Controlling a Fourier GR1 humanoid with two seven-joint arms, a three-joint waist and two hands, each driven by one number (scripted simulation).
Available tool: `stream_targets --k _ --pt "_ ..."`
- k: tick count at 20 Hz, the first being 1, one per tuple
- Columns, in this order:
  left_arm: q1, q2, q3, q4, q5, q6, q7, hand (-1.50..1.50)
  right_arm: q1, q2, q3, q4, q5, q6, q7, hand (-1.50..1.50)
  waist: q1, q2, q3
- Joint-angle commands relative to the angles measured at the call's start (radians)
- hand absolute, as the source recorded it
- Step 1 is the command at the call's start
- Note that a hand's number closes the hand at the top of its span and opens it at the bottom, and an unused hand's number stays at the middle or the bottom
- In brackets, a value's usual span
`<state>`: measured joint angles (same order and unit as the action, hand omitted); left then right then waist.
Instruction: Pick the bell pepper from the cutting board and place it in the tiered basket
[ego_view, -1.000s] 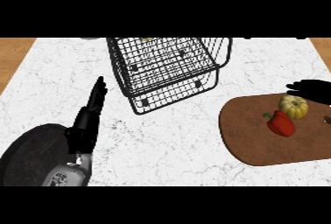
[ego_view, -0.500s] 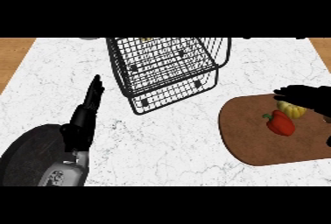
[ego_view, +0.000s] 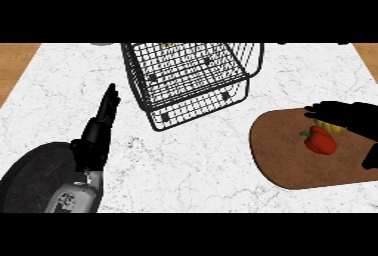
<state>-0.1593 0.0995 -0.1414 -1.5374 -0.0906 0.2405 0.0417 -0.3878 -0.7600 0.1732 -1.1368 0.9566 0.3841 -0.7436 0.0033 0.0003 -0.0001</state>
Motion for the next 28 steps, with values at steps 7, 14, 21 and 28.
stream_targets --k 7,14,21,28 --pt "-0.012 -0.058 -0.023 -0.009 -0.072 0.038 0.036 0.0 0.012 0.079 0.001 -0.013 0.052 0.059 0.004 -1.5 -0.003 -0.001 0.0" --pt "-0.01 -0.038 0.024 -0.027 -0.032 -0.018 0.028 0.0 0.028 0.085 -0.036 0.072 0.051 -0.002 -0.076 -1.5 -0.004 -0.001 0.0" --pt "0.058 -0.036 0.025 -0.058 -0.041 -0.04 -0.015 0.0 0.052 0.161 -0.077 0.083 0.066 -0.095 -0.049 1.5 -0.002 -0.001 0.0" --pt "-0.009 -0.037 0.03 -0.029 -0.049 -0.035 0.052 0.0 0.01 0.387 0.056 -0.032 0.232 -0.184 0.272 1.5 -0.007 -0.01 -0.002"
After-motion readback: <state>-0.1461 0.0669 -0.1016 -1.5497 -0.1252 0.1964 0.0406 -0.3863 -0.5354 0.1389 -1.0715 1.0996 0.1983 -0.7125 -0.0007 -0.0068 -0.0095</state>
